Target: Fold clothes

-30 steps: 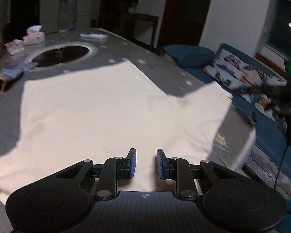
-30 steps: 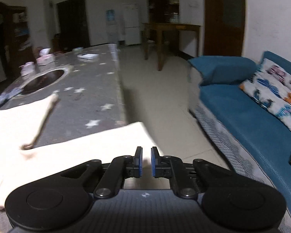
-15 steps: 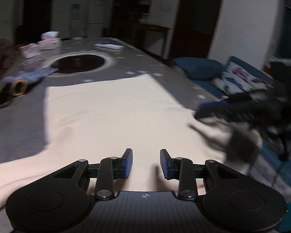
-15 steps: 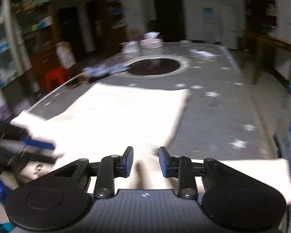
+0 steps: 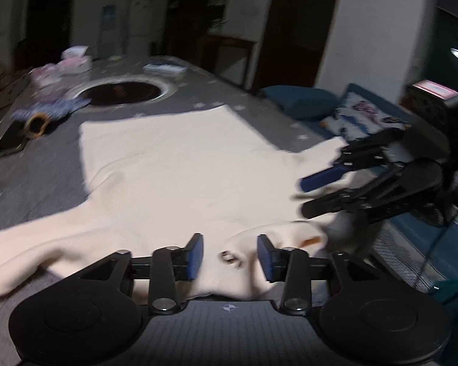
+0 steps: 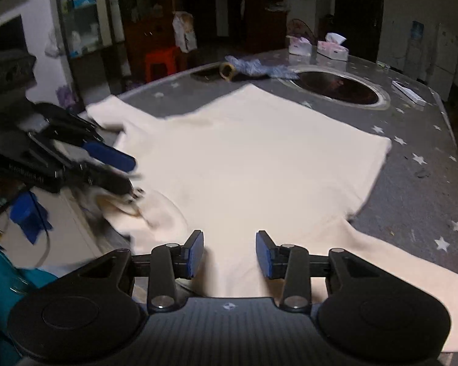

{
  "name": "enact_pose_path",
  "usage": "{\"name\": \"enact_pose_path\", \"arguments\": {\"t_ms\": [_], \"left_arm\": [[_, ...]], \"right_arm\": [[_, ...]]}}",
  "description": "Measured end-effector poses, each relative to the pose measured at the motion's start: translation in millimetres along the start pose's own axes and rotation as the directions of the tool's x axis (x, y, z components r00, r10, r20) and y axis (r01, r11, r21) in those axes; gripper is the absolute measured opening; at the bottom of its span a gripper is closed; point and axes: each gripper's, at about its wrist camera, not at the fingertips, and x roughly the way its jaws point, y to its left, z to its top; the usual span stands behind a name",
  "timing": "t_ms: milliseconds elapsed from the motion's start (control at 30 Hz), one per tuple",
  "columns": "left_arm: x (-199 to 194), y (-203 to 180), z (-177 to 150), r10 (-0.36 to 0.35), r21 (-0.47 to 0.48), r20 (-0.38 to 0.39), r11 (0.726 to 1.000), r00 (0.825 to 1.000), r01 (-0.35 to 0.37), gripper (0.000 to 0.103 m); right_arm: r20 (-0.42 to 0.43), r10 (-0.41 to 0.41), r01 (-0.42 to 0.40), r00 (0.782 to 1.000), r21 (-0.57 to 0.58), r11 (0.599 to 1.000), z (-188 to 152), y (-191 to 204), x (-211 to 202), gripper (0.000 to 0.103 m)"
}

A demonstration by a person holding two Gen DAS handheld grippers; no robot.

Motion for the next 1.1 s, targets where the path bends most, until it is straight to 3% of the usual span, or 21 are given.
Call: {"name": "enact_pose_path", "arguments": {"t_ms": [200,267,333,433,667,833,867,900,1100], "left_arm": [[22.0,-15.5,-4.4,-0.030,0.084,-0.054,0.996,0.998,0.035,0.043],[24.8,-14.3,-5.5,-0.024,0.085,-0.058,0.996,0.998,0.029,0.032],[24.8,-12.0,-5.5,-0.022,0.082,-0.051,0.996,0.998,0.026,0.010],[19.7,-10.0,-3.1,-0.037,0.064,-0.033,0.997,0.999,0.039,0.003],[7.6,-7.5,3.3,-0.081,0.025,0.006,0.996,0.997,0.081,0.002],[6.2,-5.6,3.7,-0.101,0.011,0.008,0.995,0.995,0.101,0.002],[6.4,-4.8,4.2,-0.104,0.010,0.007,0.995,0.995,0.104,0.002],[6.6,-4.1,4.6,-0.103,0.011,0.004,0.995,0.995,0.103,0.002],[7.9,3.0,4.5,-0.091,0.001,-0.003,0.996,0.996,0.091,0.005]], "right_arm": [[-0.013,0.081,-0.082,0.997,-0.049,0.995,8.3,18.6,8.7,0.038],[-0.022,0.094,-0.095,0.995,-0.066,0.993,9.2,23.1,11.5,0.038],[-0.030,0.103,-0.106,0.994,-0.089,0.990,9.8,28.0,13.9,0.038],[-0.032,0.091,-0.094,0.995,-0.133,0.987,11.7,33.7,17.1,0.038],[-0.011,0.069,-0.069,0.998,-0.251,0.966,12.3,50.8,26.9,0.035],[0.024,0.054,-0.044,0.998,-0.321,0.946,13.6,60.6,32.1,0.022],[0.024,0.062,-0.051,0.998,-0.327,0.944,14.1,61.7,33.1,0.008],[0.021,0.069,-0.058,0.997,-0.333,0.941,14.3,62.7,33.7,0.004],[-0.027,0.107,-0.109,0.994,-0.377,0.920,10.9,67.3,30.6,0.002]]}}
